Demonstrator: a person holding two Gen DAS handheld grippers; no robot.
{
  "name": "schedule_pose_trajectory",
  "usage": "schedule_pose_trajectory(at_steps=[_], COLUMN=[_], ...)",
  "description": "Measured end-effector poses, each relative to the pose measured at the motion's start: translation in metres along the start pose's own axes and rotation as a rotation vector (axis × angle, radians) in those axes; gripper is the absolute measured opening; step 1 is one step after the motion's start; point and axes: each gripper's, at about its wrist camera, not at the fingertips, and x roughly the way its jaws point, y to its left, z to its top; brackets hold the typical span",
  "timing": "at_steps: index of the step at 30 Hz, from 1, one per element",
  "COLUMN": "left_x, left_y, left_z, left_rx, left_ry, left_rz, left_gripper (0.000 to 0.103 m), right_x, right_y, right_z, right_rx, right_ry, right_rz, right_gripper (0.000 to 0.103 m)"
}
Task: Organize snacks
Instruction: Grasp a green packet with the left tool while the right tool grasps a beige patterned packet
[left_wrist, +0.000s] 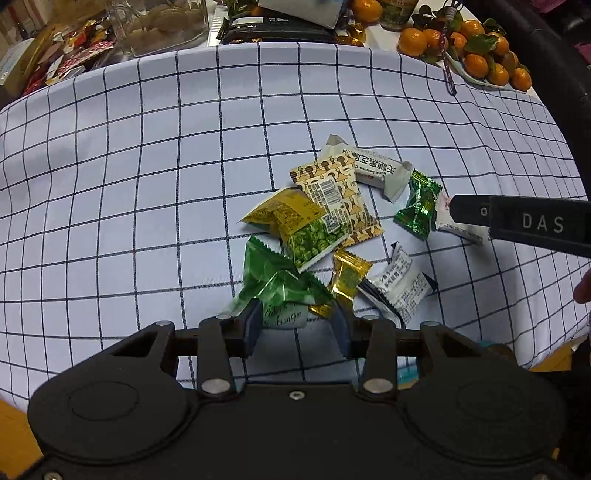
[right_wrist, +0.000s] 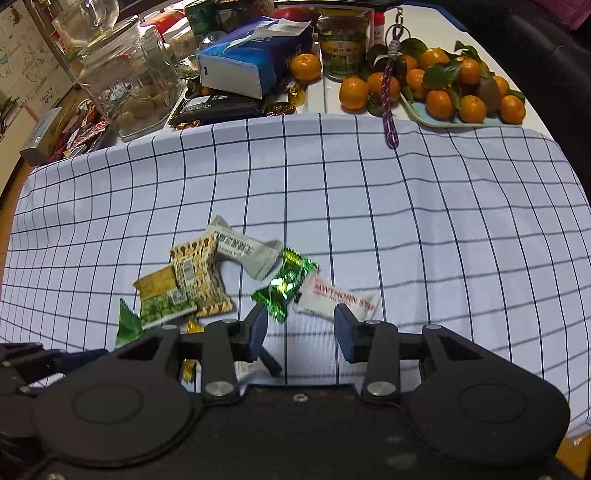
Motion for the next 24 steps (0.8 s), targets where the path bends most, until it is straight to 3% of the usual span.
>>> schedule_pose_trajectory(at_steps=[5, 10, 13, 19, 24], left_x=[0.015, 0.021, 0.021, 0.020, 0.018], left_y=[0.009, 0.033, 0.040, 0.055, 0.063], left_z=[0.018, 0.023, 0.024, 0.026, 0.026], left_rx=[-0.045, -0.147, -0.174, -0.245, -0.300], left_ry=[-0.006, 0.021, 0.010, 0.022, 0.024], left_rz=[0.094, 0.056, 0.086, 0.070, 0.064], left_gripper=[0.051, 0.054, 0.054, 0.054, 0.053], right_x=[0.019, 0.037, 0.048, 0.060, 0.055], right_y=[0.008, 0.020, 0.029, 0.037, 0.058], right_z=[0.015, 0.026, 0.034, 0.039, 0.039], right_rx=[0.011, 0.002, -0.018, 0.092, 0.026], right_ry=[0.020, 0.037, 0.044, 0.117, 0.084], right_rz=[0.009, 0.017, 0.014, 0.141, 0.122], right_gripper=[0.042, 0.042, 0.042, 0.042, 0.042])
